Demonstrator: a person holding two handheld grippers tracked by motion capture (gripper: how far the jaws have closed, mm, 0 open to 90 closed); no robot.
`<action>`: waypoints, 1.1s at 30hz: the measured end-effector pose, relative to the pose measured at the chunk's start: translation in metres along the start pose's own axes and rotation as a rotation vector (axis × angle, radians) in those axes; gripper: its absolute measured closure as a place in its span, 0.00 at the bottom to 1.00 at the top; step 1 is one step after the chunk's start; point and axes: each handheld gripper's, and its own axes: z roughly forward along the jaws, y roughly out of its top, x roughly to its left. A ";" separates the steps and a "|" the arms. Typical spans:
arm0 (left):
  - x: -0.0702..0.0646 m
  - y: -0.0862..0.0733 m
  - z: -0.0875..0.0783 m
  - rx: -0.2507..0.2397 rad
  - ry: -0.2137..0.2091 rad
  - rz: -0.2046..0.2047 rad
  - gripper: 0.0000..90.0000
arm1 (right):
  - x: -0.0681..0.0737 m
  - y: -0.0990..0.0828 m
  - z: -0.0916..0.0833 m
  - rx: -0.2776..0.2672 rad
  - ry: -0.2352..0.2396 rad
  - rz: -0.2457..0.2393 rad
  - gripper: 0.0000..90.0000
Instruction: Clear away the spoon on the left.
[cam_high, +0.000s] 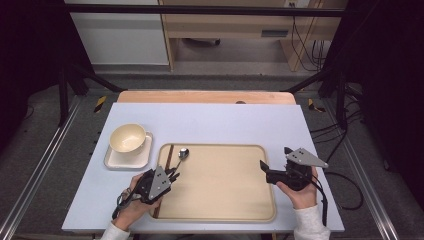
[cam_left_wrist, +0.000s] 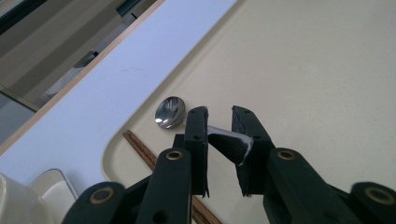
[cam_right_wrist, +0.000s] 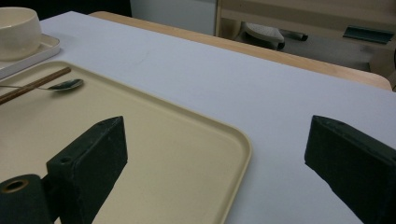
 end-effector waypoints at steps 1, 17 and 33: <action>0.000 0.000 0.000 0.000 -0.003 0.002 0.84 | 0.000 0.000 0.000 0.000 0.000 0.000 0.07; -0.006 -0.008 0.011 0.073 -0.079 0.035 0.66 | -0.001 0.000 -0.001 -0.006 -0.002 0.005 0.07; -0.008 -0.011 0.018 0.123 -0.151 -0.003 0.30 | -0.001 0.001 -0.003 -0.009 -0.002 0.006 0.07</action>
